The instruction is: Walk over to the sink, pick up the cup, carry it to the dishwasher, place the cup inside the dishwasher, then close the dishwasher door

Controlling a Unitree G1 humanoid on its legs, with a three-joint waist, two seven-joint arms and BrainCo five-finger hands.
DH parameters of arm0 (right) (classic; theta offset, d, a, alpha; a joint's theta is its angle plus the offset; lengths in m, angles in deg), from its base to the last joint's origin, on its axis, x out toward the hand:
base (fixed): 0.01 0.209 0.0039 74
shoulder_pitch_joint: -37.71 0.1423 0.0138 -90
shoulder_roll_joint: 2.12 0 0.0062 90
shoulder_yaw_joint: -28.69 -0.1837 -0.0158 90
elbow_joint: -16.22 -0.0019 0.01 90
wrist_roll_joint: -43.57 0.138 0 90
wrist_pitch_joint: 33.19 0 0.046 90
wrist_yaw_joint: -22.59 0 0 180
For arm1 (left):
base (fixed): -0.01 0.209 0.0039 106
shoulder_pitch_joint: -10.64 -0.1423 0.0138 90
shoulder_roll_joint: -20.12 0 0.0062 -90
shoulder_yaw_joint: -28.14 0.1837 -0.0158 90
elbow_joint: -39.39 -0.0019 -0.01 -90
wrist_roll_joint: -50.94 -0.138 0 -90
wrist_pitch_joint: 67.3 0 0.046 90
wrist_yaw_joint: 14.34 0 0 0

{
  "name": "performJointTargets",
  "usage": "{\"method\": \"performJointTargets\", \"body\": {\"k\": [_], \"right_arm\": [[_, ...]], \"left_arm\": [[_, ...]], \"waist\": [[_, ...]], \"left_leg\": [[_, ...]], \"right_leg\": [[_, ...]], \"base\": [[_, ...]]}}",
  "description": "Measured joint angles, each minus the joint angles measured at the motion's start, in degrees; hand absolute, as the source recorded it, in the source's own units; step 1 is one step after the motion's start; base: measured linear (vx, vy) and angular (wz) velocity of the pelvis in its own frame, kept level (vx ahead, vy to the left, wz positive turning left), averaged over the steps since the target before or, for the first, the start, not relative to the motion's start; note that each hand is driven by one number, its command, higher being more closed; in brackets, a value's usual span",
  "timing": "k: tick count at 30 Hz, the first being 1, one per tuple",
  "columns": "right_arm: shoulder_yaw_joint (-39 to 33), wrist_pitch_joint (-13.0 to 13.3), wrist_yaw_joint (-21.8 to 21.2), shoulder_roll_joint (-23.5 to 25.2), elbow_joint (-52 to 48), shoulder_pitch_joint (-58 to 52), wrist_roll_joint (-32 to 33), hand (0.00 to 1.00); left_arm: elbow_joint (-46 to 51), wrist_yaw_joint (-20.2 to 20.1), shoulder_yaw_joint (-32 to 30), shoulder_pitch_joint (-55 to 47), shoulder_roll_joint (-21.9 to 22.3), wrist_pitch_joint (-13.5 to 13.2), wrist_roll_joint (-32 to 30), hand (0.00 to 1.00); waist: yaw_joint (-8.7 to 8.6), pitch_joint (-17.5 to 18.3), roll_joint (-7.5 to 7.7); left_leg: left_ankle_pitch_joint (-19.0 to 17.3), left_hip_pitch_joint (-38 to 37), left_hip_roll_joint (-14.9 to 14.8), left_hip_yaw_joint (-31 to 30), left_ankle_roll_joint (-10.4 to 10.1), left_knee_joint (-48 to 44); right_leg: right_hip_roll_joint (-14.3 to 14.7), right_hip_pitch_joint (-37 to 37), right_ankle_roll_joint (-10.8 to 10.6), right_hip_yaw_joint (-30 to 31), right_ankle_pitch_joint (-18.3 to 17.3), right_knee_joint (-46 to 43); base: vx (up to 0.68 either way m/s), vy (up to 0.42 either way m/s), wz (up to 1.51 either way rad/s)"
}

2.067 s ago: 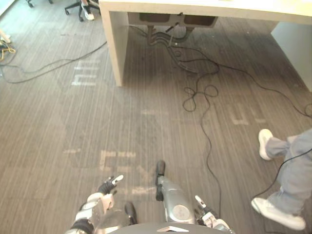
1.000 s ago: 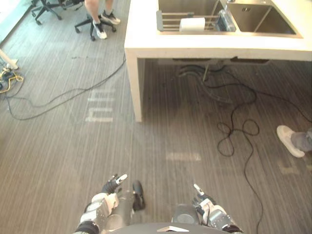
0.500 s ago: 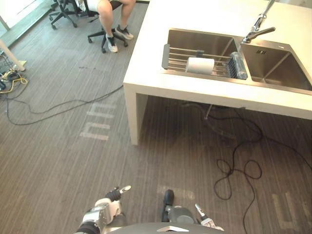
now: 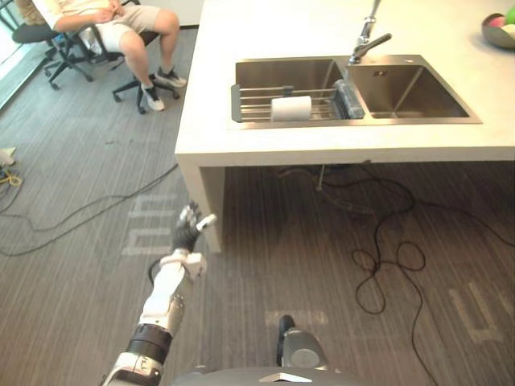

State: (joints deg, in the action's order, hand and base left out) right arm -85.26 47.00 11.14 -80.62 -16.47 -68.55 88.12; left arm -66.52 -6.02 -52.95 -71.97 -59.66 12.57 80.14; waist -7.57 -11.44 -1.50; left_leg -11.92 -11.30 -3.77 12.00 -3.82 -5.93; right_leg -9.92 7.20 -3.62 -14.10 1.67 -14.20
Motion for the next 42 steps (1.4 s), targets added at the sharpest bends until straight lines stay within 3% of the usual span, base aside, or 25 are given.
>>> {"method": "performJointTargets", "body": {"k": [4, 7, 9, 10, 11, 12, 13, 14, 18, 21, 22, 23, 24, 25, 28, 29, 32, 34, 37, 39, 40, 41, 42], "right_arm": [[-1.0, 0.1, -1.0, -0.3, 0.0, 1.9, 0.0, 0.0], [-0.9, 0.1, -1.1, -1.1, 0.0, 4.1, -0.6, 0.0], [1.2, 0.1, -0.9, -2.7, 0.1, 4.0, -1.7, 0.0], [2.8, 0.3, -0.8, -4.1, 0.7, 3.9, -1.7, 0.0], [3.0, 0.9, -0.8, -4.8, 1.5, 4.2, -2.0, 0.0], [3.0, 1.2, -0.8, -5.0, 1.6, 4.1, -2.2, 0.0], [3.0, 1.4, -0.8, -5.4, 1.6, 4.2, -2.3, 0.0], [2.9, 2.1, -0.9, -6.3, 1.6, 4.5, -2.3, 0.0], [3.2, 2.2, -1.1, -6.2, -2.7, 5.1, -4.5, 0.0], [0.7, 2.1, -1.2, -6.1, -2.4, 5.5, -4.5, 0.0], [0.4, 2.1, -1.0, -6.1, -2.2, 5.2, -4.5, 0.0], [0.0, 2.1, -0.7, -4.6, -1.6, 6.2, -4.5, 0.0], [-0.5, 2.0, -0.8, -3.0, 0.0, 6.2, -4.4, 0.0], [-1.2, 1.7, -0.7, -2.3, 0.4, 6.6, -4.5, 0.0], [-2.3, 0.9, -0.4, -1.3, 2.4, 7.3, -4.6, 0.0], [-3.3, 1.0, -0.4, -0.9, 2.4, 7.5, -4.6, 0.0], [-4.8, 2.1, -0.5, -0.8, 2.7, 7.5, -4.8, 0.0], [-6.0, 2.4, -0.6, -0.8, 2.8, 7.7, -5.3, 0.0], [-8.6, 2.4, -1.0, -0.7, 5.0, 7.7, -7.1, 0.0], [-10.4, 2.3, -1.9, -0.4, 6.5, 7.2, -9.0, 0.0], [-10.9, 2.4, -2.3, 0.0, 6.8, 6.3, -9.5, 0.0], [-11.5, 2.5, -2.4, 0.8, 7.1, 5.5, -10.6, 0.0], [-12.3, 2.5, -2.4, 0.6, 7.2, 5.6, -11.1, 0.0]], "left_arm": [[2.0, 0.5, 0.2, -1.4, 0.0, -2.0, 0.5, 0.0], [6.0, 1.0, 0.3, -1.7, 0.1, -3.5, 1.0, 0.0], [8.7, 1.6, 0.2, -1.6, 0.3, -5.6, 2.5, 0.0], [9.4, 1.7, 0.3, -1.0, 0.3, -6.1, 3.3, 0.0], [10.2, 1.9, 0.0, -0.3, 0.2, -6.1, 4.1, 0.0], [10.8, 2.1, -0.1, -0.1, 0.3, -6.2, 4.4, 0.0], [12.2, 2.1, -0.1, 0.2, 0.6, -6.3, 4.5, 0.0], [13.8, 1.4, -0.1, 0.3, 0.7, -6.3, 4.5, 0.0], [17.7, 0.4, 0.1, 1.3, 0.7, -6.4, 4.3, 0.0], [17.6, 0.1, 0.1, 1.3, 0.8, -6.5, 4.3, 0.0], [17.6, 0.0, 0.0, 1.3, 0.7, -6.5, 4.2, 0.0], [17.2, 0.2, -0.5, 1.0, -0.7, -6.3, 4.2, 0.0], [17.2, 0.2, -1.3, 0.9, -0.8, -6.3, 4.1, 0.0], [17.2, 0.3, -1.8, 1.0, -0.7, -6.3, 3.9, 0.0], [17.2, 2.2, -3.5, 0.8, -1.0, -6.3, 2.9, 0.0], [17.2, 3.2, -4.6, 0.8, -1.0, -6.3, 1.7, 0.0], [17.2, 5.7, -5.7, 0.7, -1.0, -6.5, 0.1, 0.0], [17.2, 7.0, -5.9, 0.7, -1.1, -7.2, -1.1, 0.0], [15.6, 9.2, -5.9, 1.0, -1.3, -8.5, -2.5, 0.0], [12.2, 10.0, -5.2, 1.7, -2.3, -9.6, -2.5, 0.0], [10.2, 10.1, -4.7, 1.9, -3.5, -10.3, -2.5, 0.0], [9.4, 10.1, -5.0, 1.8, -4.0, -10.6, -2.5, 0.0], [9.1, 10.1, -5.1, 1.7, -3.4, -10.9, -2.5, 0.0]], "waist": [[0.09, 0.0, -0.59], [0.7, 0.2, -1.12], [0.48, 0.6, -2.66], [0.13, 1.0, -3.92], [0.02, 0.8, -4.3], [0.19, 0.2, -3.71], [0.91, -0.4, -3.84], [1.8, -0.4, -3.94], [3.41, -1.4, -2.32], [4.28, -0.9, -3.08], [4.6, -0.3, -3.82], [4.23, 0.9, -1.14], [4.19, 1.7, 1.14], [4.17, 1.8, 1.58], [4.31, 1.9, 1.55], [4.28, 1.8, 1.37], [4.14, 1.7, 0.48], [4.11, 1.8, -0.34], [3.82, 1.4, -1.4], [3.36, 1.5, -1.55], [3.28, 2.2, -0.09], [3.34, 3.0, 1.57], [3.59, 3.2, 0.48]], "left_leg": [[-1.5, 0.6, -0.7, -0.6, -0.8, -0.4], [-4.0, 3.4, -0.8, -0.6, -1.8, -3.7], [-6.7, 4.5, -2.4, -0.4, -3.3, -7.8], [-7.3, 8.1, -4.4, -0.2, -3.1, -17.9], [-3.2, 14.5, -6.1, -1.3, 0.5, -33.3], [1.1, 17.9, -6.7, -2.8, 1.2, -40.3], [-0.7, 22.6, -7.0, -4.8, -1.5, -49.6], [-3.2, 25.1, -6.2, -3.9, -2.1, -50.8], [-4.2, 28.7, -3.5, 2.3, -0.5, -37.9], [3.6, 28.4, -0.4, 3.7, 2.7, -24.6], [6.2, 27.7, 0.2, 3.6, 6.9, -20.9], [5.0, 26.4, 2.4, 4.6, 7.9, -19.8], [4.4, 26.0, 4.3, 5.4, 8.8, -17.8], [4.0, 26.1, 4.7, 5.5, 9.0, -17.7], [2.6, 23.0, 5.5, 5.4, 9.8, -15.4], [2.6, 20.1, 5.5, 5.1, 9.9, -13.3], [2.5, 13.3, 5.1, 3.4, 9.6, -8.4], [2.3, 11.9, 4.4, 2.6, 8.7, -7.0], [1.6, 11.2, 2.3, 0.3, 6.6, -7.5], [0.7, 11.4, 0.8, -2.3, 4.5, -9.1], [0.0, 11.9, 1.0, -3.8, 2.8, -9.8], [-0.9, 12.0, 1.1, -5.2, 0.9, -10.6], [-1.1, 12.2, 0.0, -5.9, -0.1, -10.9]], "right_leg": [[0.0, 1.3, 0.5, -0.9, -3.1, -3.2], [-2.6, 7.1, 0.5, -1.0, -9.5, -13.7], [-3.1, 8.9, 1.5, -1.6, -14.8, -19.7], [-2.6, 8.6, 1.8, -2.2, -18.0, -21.2], [-1.8, 6.7, 2.6, -2.7, -19.4, -21.4], [-1.5, 5.1, 3.0, -2.5, -19.8, -20.8], [-0.4, 1.6, 3.3, -2.0, -20.0, -19.2], [0.4, -1.7, 3.4, -1.5, -20.0, -16.5], [2.8, -10.3, 3.1, 0.9, -20.5, -10.1], [4.6, -14.3, 0.8, 1.8, -23.3, -8.5], [5.6, -14.8, 0.4, 2.8, -24.5, -8.6], [3.0, -15.1, -0.5, 3.7, -25.9, -9.0], [1.6, -14.8, -1.5, 3.7, -25.7, -8.6], [1.1, -14.5, -2.3, 3.7, -25.2, -8.8], [-0.5, -10.4, -2.8, 3.9, -19.4, -19.5], [-1.5, -8.2, -2.6, 3.9, -16.7, -26.9], [-3.7, -4.3, 0.7, 0.0, -18.8, -35.5], [-5.1, -0.9, 0.9, -1.0, -20.0, -33.1], [-5.4, 2.8, 0.5, 1.0, -19.5, -21.5], [-4.3, 2.8, 0.0, 4.7, -15.9, -14.2], [-4.7, 2.3, -0.1, 6.2, -8.7, -9.8], [-5.0, 0.6, -5.3, 6.1, -7.7, -6.7], [-3.8, -0.4, -5.3, 5.3, -8.4, -5.1]], "base": [[-0.02, -0.069, 0.14], [0.06, -0.132, 0.15], [0.2, -0.173, 0.2], [0.31, -0.245, 0.21], [0.33, -0.269, 0.14], [0.33, -0.305, -0.2], [0.44, -0.226, -0.56], [0.45, -0.167, -0.59], [0.39, -0.074, -0.72], [0.41, 0.005, -0.6], [0.35, 0.086, -0.39], [0.51, 0.063, -0.34], [0.42, 0.038, -0.1], [0.47, 0.033, 0.01], [0.38, 0.069, 0.1], [0.45, 0.064, 0.05], [0.28, 0.015, 0.09], [0.16, -0.044, 0.17], [0.11, -0.152, 0.29], [0.07, -0.281, 0.56], [0.03, -0.475, 0.69], [0.04, -0.503, 0.52], [0.07, -0.489, 0.33]]}}
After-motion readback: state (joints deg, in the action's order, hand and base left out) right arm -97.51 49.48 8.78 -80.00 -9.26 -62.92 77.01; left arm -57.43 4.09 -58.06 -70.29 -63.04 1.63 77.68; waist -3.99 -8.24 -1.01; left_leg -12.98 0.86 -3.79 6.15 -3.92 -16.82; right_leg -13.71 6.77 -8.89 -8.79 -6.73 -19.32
